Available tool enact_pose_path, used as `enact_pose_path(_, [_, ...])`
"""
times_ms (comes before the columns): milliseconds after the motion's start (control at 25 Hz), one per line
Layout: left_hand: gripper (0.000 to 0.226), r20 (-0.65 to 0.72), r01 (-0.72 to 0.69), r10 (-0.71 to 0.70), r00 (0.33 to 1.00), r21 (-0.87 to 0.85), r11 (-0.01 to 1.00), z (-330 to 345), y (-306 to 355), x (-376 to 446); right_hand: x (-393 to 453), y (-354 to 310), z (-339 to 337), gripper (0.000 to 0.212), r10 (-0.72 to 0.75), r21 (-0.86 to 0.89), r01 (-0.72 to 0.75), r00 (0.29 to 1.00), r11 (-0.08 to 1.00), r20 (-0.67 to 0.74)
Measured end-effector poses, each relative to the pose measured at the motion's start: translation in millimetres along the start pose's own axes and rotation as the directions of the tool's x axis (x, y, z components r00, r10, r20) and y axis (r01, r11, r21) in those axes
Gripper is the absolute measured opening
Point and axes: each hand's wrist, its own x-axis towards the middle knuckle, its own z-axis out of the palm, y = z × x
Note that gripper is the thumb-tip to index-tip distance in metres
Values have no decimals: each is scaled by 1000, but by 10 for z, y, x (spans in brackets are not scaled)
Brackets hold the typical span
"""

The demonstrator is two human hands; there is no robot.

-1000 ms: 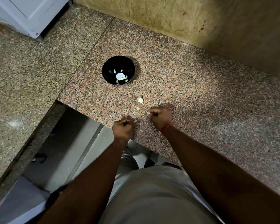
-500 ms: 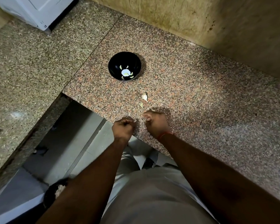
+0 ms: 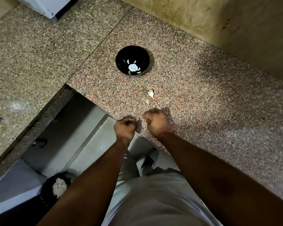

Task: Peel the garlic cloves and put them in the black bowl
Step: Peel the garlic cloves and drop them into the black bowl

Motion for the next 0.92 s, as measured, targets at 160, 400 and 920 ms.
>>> enact_pose_path(160, [29,12,-35,36,999,-39,999,-27,-49,-23,-45,-75,108,28,-24,-79,24,1000,997,-5])
enact_pose_path(400, [18,-117,32,-46,992,-117,993,-493,-428,-25,-93,-477,626,22,207,335,-174,976,926,-66])
enact_pose_path(920, [18,-425,167,-423,800,-518,839,-3561,-2348,-812,-1123,-2874,3154,29,12,565,-433,801,702,598])
